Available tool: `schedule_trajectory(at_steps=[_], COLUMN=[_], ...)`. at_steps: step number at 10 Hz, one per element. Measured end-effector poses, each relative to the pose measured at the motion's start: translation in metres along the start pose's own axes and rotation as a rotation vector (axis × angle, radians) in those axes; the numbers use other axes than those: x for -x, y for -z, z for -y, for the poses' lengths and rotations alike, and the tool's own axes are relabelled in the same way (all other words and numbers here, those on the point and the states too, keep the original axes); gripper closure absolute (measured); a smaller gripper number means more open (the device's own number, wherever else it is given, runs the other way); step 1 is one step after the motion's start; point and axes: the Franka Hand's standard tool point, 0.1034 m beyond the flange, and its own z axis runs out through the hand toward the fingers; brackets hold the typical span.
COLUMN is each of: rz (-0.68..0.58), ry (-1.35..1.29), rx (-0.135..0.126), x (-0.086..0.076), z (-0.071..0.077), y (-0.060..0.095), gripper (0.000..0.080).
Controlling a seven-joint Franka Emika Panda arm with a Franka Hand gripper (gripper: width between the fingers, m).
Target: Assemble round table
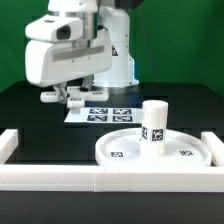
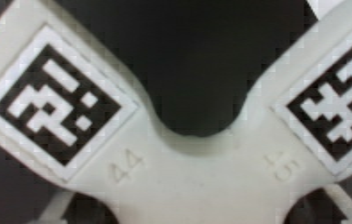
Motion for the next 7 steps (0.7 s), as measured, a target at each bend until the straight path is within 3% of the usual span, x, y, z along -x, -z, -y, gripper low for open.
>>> schedule_trajectory(at_steps=[1,2,4,6,7], rz=[-0.012,0.0,-0.021,-0.043,-0.055], ry=[0.022,-0.023,-0.076,-0.176,-0.244], rx=[0.015,-0.009,0.016,0.006,0.019], x=[-0.017,-0.034,-0.083,-0.128,-0.154], z=[-0.004,-0.003,-0.019,-0.03,-0.033], y=[0.015,0.028,0.057,0.061,0.062], gripper=[0.0356,0.0356,0.0354,0.0354,0.0354])
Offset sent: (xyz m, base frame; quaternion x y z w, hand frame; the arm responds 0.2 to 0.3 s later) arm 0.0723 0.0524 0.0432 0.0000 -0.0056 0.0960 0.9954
